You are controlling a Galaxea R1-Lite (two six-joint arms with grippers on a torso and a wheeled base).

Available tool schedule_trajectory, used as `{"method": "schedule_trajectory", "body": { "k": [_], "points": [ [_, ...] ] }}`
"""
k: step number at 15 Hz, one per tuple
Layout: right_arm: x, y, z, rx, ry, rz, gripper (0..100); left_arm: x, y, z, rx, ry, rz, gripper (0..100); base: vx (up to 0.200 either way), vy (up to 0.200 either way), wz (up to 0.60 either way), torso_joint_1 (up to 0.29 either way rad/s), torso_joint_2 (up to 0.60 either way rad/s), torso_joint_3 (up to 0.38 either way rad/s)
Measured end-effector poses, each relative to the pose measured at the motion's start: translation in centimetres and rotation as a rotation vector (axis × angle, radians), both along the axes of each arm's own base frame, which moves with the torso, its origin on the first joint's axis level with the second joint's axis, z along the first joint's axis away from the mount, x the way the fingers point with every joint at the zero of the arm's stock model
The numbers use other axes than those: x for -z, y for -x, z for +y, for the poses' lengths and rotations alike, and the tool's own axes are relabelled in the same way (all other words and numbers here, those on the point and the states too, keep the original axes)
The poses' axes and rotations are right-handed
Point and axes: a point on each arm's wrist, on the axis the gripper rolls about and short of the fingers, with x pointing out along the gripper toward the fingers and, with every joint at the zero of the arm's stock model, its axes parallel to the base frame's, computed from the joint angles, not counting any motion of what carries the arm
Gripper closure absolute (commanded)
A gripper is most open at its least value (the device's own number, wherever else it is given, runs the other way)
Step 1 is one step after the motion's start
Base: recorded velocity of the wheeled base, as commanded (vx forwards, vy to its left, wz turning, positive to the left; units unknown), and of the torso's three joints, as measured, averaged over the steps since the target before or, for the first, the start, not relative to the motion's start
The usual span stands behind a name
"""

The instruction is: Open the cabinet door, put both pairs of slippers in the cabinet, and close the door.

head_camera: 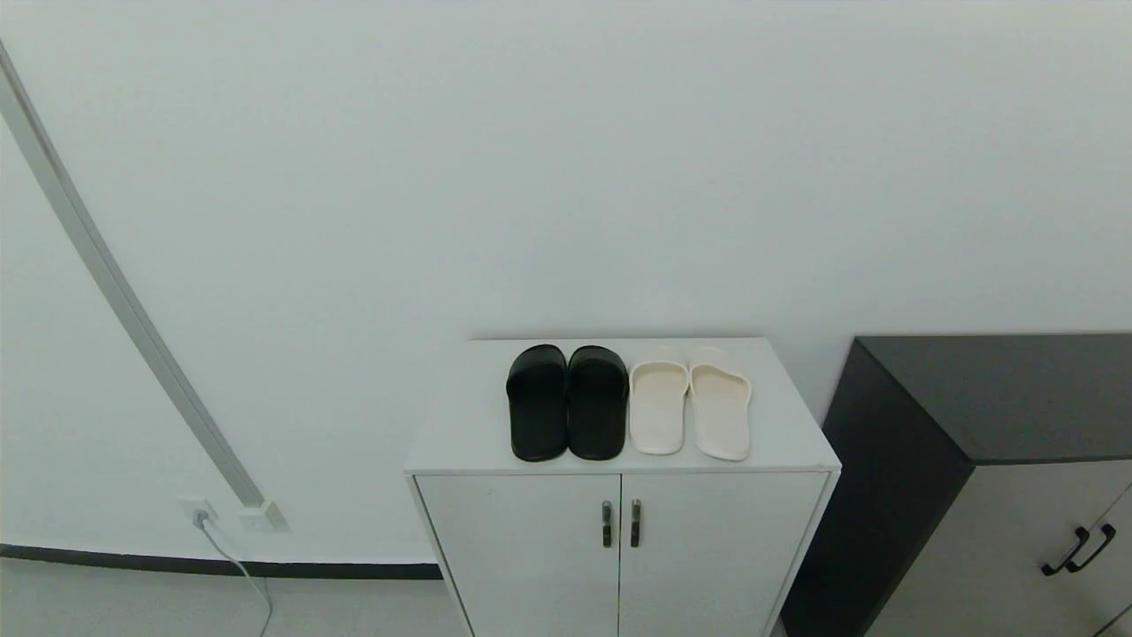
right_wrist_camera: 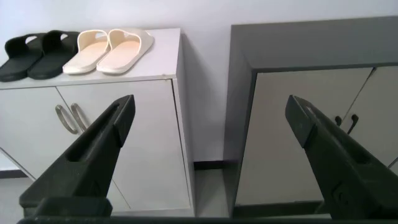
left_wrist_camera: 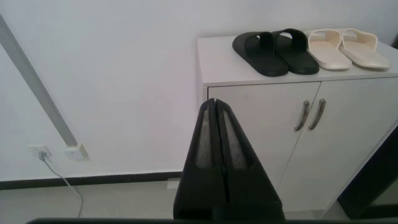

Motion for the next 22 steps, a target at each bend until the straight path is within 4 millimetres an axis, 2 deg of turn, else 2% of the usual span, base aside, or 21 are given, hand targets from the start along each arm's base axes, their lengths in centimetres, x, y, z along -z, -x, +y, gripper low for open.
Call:
{"method": "schedule_trajectory", "body": {
  "k": [6,7,10,11,12,15,17,19,22],
  "points": [
    [0.0,0.0,0.0,0.010,0.044,-0.001,0,0.0,0.0,0.0,0.000,-0.001,0.000,100,0.000,0.000,0.00,0.000,0.00,0.000],
    [-0.5,0.1,0.0,0.011,0.032,-0.011,0,0.0,0.0,0.0,0.001,-0.002,0.000,100,0.000,0.000,0.00,0.000,0.00,0.000],
    [-6.1,0.8,0.0,-0.023,-0.034,-0.090,0,0.0,0.0,0.0,0.001,-0.003,0.000,100,0.000,0.000,0.00,0.000,0.00,0.000],
    [-7.6,0.1,0.1,-0.044,-0.033,-0.055,0,0.0,0.0,0.0,0.001,-0.002,0.000,100,0.000,0.000,0.00,0.000,0.00,0.000],
    [-8.5,-0.9,0.1,-0.058,-0.027,-0.002,0,0.0,0.0,0.0,0.000,-0.002,0.000,100,0.000,0.000,0.00,0.000,0.00,0.000],
    [-11.1,-5.9,0.3,-0.096,-0.076,0.138,0,0.0,0.0,0.0,0.001,-0.004,0.000,100,0.000,0.000,0.00,0.000,0.00,0.000],
    [-12.0,-9.1,1.5,-0.088,-0.142,0.198,0,0.0,0.0,0.0,0.000,-0.006,0.000,100,0.000,0.000,0.00,0.000,0.00,0.000],
    [-12.8,-11.7,4.6,-0.155,-0.176,0.247,0,0.0,0.0,0.0,-0.002,-0.003,0.000,100,0.000,0.000,0.00,0.000,0.00,0.000],
    [-13.8,-15.9,11.3,-0.225,-0.163,0.317,0,0.0,0.0,0.0,-0.003,0.001,0.000,100,0.000,0.000,0.00,0.000,0.00,0.000]
  ]
}}
